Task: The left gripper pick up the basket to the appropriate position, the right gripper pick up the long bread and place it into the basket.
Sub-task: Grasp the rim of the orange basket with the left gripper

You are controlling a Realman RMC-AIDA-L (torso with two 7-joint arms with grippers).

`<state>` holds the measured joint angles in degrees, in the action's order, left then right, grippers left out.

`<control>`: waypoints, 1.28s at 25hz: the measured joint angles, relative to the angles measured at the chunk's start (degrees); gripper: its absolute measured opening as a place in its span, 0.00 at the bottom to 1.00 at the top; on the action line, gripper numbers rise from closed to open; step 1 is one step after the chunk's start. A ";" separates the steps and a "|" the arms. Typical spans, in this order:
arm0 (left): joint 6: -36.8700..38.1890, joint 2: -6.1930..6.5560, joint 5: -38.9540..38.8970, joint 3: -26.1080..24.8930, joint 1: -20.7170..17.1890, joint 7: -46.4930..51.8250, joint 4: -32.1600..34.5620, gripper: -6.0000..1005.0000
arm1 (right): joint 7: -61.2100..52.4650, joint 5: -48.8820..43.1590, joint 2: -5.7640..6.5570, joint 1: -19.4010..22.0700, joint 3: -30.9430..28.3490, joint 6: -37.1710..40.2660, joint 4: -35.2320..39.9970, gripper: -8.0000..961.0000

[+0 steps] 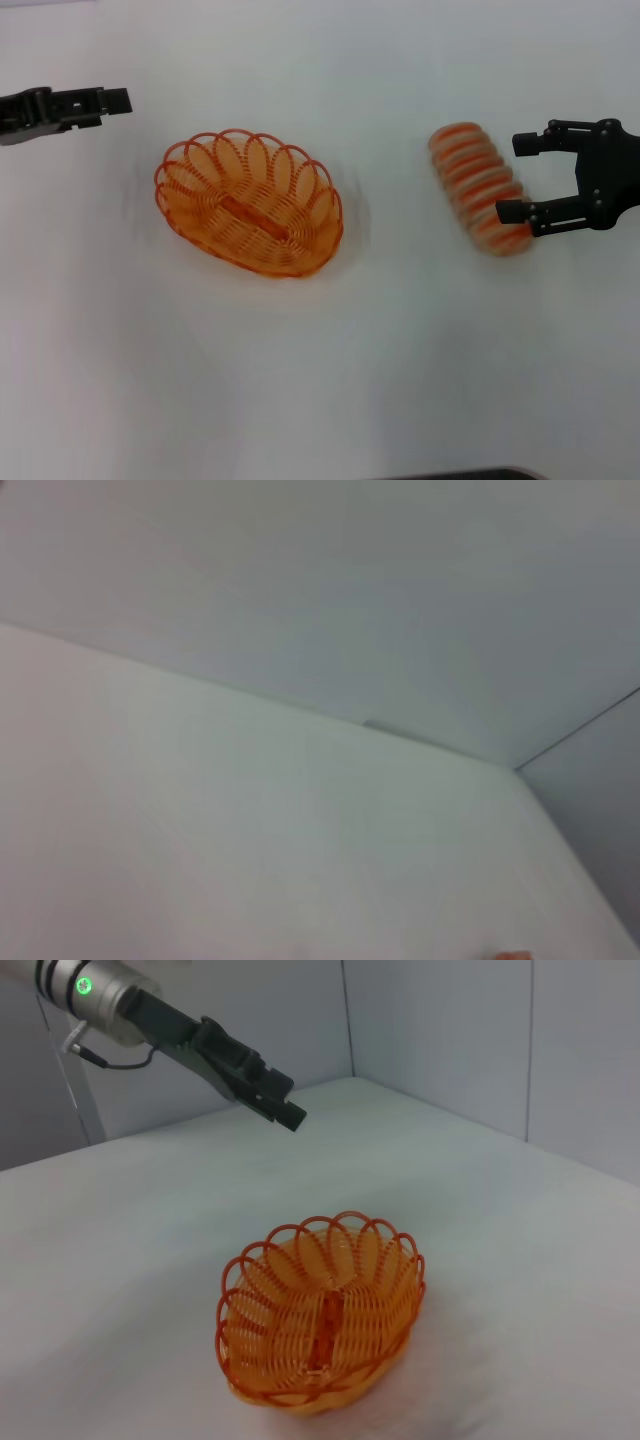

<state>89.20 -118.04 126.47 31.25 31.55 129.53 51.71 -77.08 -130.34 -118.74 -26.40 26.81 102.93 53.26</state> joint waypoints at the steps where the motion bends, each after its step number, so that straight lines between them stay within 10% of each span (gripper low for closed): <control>1: -1.07 0.21 0.39 1.78 0.40 1.21 0.04 0.69 | 0.00 0.00 0.03 -0.05 0.00 0.00 0.00 0.98; 22: -7.52 -0.30 20.26 21.97 11.16 6.67 3.37 0.69 | -0.03 0.00 0.35 -0.18 -0.01 -0.29 0.00 0.98; 32: -9.19 -3.70 26.65 23.44 12.83 6.73 3.57 0.69 | -0.08 0.00 0.36 -0.30 0.00 -0.45 0.00 0.98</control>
<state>80.01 -121.75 153.12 54.69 44.38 136.26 55.28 -77.16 -130.34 -118.38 -26.70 26.81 102.48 53.26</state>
